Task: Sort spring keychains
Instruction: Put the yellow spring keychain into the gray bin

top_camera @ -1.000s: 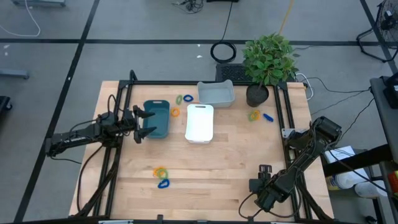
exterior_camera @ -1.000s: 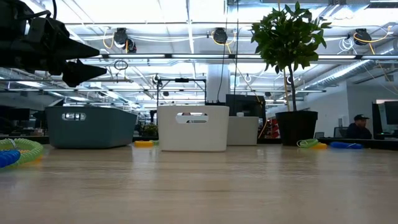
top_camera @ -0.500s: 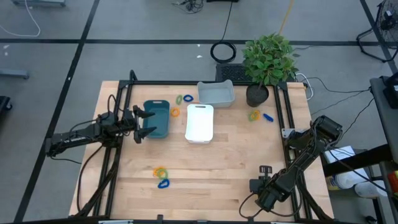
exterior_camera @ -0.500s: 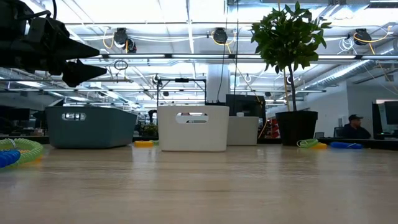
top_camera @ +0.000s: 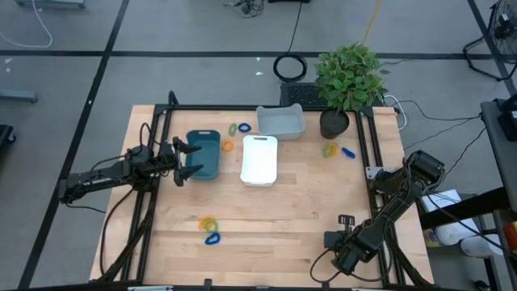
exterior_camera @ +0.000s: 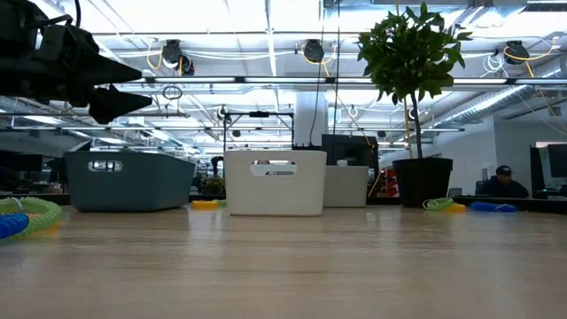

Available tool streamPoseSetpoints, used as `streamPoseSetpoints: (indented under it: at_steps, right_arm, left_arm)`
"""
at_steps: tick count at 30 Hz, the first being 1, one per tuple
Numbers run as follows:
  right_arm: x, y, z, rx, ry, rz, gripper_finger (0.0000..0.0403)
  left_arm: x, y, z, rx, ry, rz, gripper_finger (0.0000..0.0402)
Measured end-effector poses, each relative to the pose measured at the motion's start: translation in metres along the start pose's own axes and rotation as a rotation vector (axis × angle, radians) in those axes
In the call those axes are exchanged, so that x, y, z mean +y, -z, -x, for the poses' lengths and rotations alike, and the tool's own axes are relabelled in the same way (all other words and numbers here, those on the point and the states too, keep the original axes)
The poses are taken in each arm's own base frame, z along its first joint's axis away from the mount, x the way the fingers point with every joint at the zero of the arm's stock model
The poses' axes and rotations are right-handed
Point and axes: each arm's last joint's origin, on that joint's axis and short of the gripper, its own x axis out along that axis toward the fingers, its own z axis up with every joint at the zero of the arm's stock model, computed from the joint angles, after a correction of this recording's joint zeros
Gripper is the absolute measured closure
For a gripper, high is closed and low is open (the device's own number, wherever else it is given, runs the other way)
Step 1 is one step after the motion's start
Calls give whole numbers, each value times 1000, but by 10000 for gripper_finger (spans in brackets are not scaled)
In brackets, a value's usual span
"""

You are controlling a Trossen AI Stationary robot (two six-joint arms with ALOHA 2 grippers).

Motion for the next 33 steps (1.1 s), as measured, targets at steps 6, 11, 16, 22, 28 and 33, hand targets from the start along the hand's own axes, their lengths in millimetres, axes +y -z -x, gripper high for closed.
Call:
streamPoseSetpoints:
  at_steps: [6,11,16,22,28,33]
  right_arm:
    - [3,-16,19,-44,52,-27,402]
    - [5,-36,39,-145,68,-68,403]
    - [1,-61,55,-184,32,-109,403]
    - [-15,-99,77,-250,17,-25,402]
    - [-43,-140,101,-319,15,64,402]
    - [-73,-167,113,-358,39,99,402]
  left_arm:
    - [0,0,0,0,0,0,23]
    - [0,0,0,0,0,0,23]
    - [0,0,0,1,0,0,23]
    - [0,0,0,0,1,0,23]
    - [0,0,0,1,0,0,23]
    - [0,0,0,0,0,0,23]
